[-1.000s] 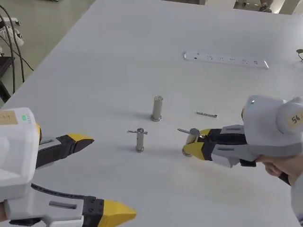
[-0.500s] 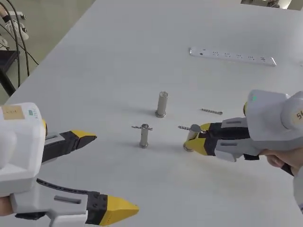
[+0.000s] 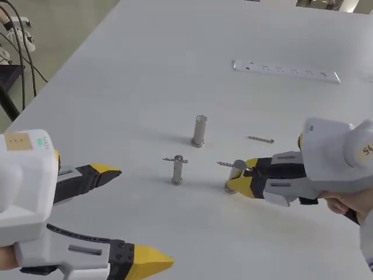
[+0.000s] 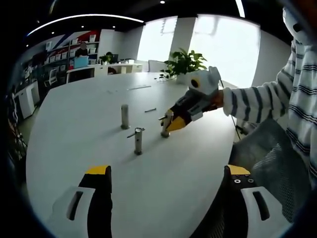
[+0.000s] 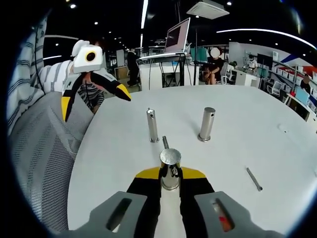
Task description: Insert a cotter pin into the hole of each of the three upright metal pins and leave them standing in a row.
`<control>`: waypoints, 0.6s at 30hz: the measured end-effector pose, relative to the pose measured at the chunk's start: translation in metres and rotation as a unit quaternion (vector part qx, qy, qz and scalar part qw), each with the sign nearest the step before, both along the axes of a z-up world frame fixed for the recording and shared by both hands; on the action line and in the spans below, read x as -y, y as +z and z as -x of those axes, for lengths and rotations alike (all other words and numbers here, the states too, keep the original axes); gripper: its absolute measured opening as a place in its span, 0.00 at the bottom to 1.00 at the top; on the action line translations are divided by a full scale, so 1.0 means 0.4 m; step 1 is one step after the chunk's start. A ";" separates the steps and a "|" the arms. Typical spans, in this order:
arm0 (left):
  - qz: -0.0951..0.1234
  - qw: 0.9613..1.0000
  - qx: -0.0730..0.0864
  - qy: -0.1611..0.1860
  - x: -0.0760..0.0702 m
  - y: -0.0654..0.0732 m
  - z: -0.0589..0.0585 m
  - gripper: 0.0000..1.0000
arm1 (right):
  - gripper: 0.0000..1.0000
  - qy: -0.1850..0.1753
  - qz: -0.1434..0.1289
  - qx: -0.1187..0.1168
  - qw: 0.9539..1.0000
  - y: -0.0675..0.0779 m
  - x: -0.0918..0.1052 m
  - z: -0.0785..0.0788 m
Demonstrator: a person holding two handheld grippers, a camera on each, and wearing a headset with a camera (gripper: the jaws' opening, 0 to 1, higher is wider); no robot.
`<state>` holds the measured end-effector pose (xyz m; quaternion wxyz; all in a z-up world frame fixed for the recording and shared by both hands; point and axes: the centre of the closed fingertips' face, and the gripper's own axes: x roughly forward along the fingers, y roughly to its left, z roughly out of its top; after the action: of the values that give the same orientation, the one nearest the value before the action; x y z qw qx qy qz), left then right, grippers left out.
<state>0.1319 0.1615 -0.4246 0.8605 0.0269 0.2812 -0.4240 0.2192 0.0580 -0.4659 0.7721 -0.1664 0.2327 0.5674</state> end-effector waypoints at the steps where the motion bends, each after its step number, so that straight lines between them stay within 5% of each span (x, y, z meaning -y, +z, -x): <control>1: 0.001 1.000 0.000 0.001 0.000 0.002 0.000 0.93 | 0.08 0.000 0.000 0.001 1.000 0.000 0.000 0.001; 10: 0.001 1.000 -0.001 0.000 0.003 -0.002 0.002 0.93 | 0.09 -0.003 -0.009 0.006 1.000 0.003 0.003 0.006; 12: -0.003 1.000 -0.002 0.000 0.001 -0.006 0.003 0.93 | 0.09 -0.017 -0.013 -0.013 1.000 0.002 0.005 0.005; 18: -0.003 1.000 -0.001 0.003 -0.007 0.001 0.001 0.93 | 0.17 -0.015 -0.024 -0.018 0.999 0.011 0.003 0.010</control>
<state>0.1315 0.1642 -0.4243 0.8615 0.0284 0.2829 -0.4207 0.2151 0.0566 -0.4614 0.7800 -0.1339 0.2355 0.5640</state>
